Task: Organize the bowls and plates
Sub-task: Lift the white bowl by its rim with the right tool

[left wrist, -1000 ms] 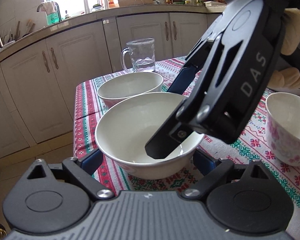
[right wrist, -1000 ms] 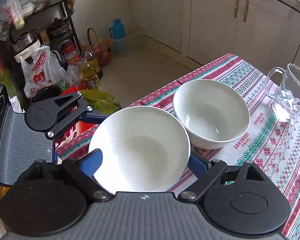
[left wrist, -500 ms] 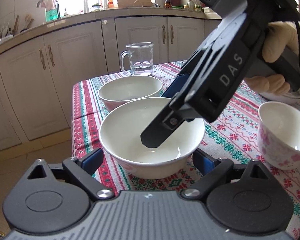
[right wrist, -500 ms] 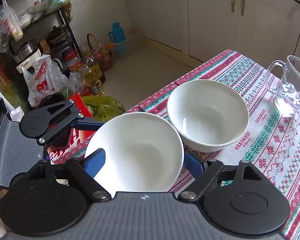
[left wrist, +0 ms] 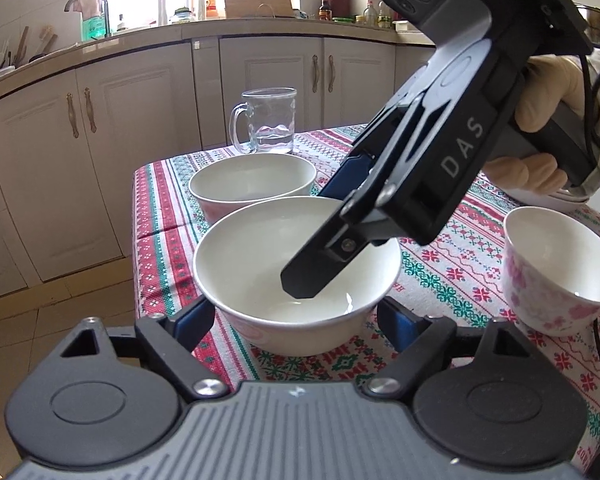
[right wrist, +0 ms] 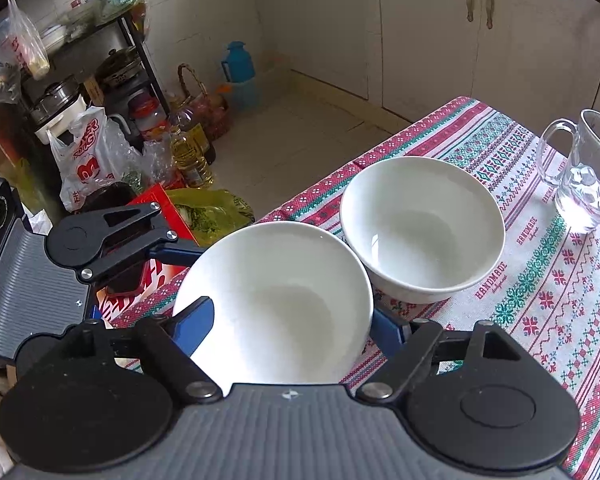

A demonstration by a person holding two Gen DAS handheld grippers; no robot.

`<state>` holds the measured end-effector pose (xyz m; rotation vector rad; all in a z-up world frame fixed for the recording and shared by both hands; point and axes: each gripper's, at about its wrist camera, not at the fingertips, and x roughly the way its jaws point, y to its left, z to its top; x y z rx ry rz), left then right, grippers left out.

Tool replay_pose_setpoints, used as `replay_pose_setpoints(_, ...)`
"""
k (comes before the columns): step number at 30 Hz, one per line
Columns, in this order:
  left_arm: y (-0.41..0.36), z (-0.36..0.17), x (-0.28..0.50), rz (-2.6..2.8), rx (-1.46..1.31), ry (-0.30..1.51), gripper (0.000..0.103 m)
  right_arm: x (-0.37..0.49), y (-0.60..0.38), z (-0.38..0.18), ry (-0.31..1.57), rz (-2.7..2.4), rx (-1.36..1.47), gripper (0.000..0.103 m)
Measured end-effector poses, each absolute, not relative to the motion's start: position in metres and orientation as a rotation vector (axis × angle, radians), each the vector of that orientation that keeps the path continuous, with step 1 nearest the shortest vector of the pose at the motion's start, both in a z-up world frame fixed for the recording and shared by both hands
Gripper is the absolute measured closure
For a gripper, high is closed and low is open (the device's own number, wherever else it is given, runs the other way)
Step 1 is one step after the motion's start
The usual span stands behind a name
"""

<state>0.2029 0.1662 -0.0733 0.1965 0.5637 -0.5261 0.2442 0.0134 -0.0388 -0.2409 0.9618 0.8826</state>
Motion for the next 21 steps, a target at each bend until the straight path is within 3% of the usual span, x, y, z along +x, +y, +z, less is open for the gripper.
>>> replay_pose_setpoints(21, 0.151, -0.038, 0.184, -0.544, 0.243, 0.572, 0.016, 0.226, -0.007, -0.017, 0.938, 0.888, -0.187, 0.017)
